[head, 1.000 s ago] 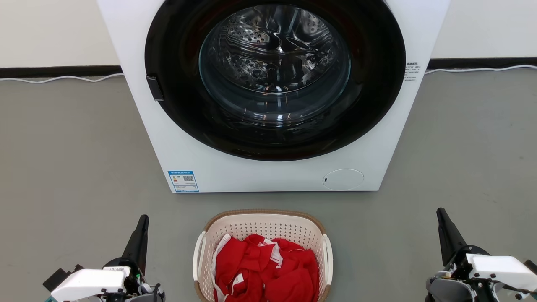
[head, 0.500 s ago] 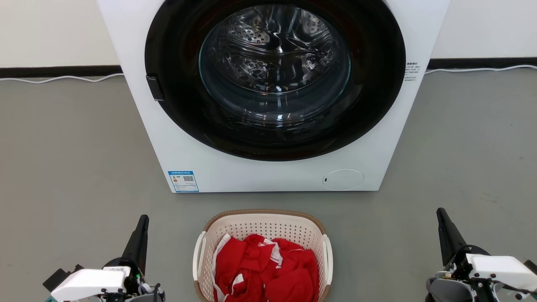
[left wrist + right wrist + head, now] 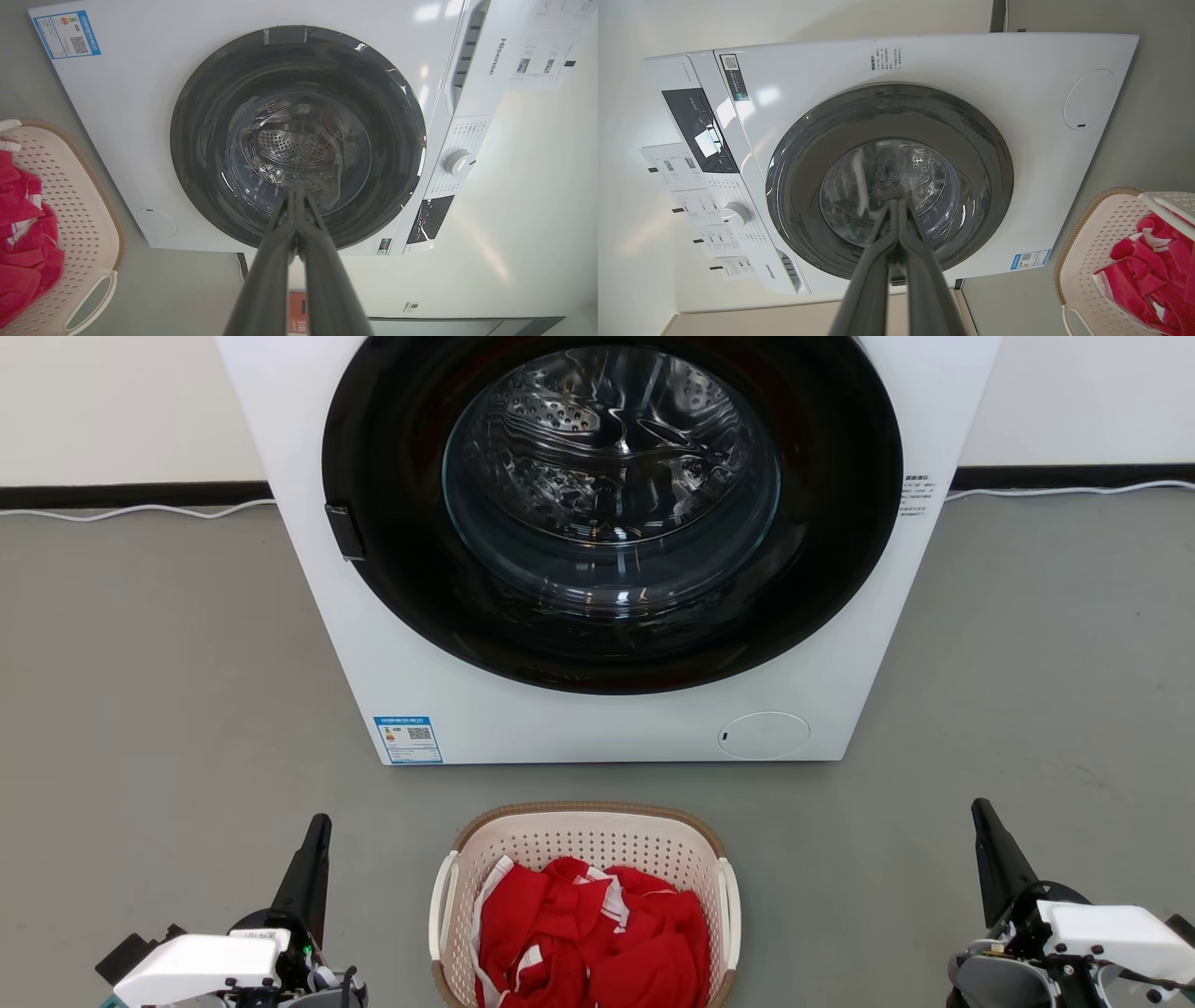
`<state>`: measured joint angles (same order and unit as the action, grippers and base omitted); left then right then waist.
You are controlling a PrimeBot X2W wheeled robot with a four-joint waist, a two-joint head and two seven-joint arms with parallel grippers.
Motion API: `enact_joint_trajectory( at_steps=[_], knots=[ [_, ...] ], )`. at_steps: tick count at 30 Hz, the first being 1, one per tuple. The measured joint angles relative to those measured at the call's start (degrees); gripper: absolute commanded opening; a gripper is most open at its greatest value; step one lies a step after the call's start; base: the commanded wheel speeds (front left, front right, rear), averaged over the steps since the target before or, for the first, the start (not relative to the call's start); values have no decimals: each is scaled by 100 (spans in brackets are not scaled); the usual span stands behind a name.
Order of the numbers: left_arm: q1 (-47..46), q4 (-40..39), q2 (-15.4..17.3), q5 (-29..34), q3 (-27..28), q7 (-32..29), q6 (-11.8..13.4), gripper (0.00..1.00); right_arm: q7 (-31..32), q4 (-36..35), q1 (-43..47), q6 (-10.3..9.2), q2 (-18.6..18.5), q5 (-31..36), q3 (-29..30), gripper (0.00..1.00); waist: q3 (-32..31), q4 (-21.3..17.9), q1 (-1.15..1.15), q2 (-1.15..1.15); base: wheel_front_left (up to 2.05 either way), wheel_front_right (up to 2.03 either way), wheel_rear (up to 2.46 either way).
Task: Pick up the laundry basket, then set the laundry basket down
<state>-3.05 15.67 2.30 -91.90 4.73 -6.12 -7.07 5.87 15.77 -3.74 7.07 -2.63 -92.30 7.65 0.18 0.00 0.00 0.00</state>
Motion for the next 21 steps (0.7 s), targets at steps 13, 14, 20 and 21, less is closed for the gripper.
enact_joint_trajectory(
  at_steps=[13, 14, 20, 21],
  knots=[
    [0, 0, 0, 0, 0, 0, 0, 0, 0, 0, 0, 0, 0, 0, 0, 0, 0, 0, 0, 0, 0, 0, 0],
    [0, 0, 0, 0, 0, 0, 0, 0, 0, 0, 0, 0, 0, 0, 0, 0, 0, 0, 0, 0, 0, 0, 0],
    [0, 0, 0, 0, 0, 0, 0, 0, 0, 0, 0, 0, 0, 0, 0, 0, 0, 0, 0, 0, 0, 0, 0],
    [0, 0, 0, 0, 0, 0, 0, 0, 0, 0, 0, 0, 0, 0, 0, 0, 0, 0, 0, 0, 0, 0, 0]
  ],
)
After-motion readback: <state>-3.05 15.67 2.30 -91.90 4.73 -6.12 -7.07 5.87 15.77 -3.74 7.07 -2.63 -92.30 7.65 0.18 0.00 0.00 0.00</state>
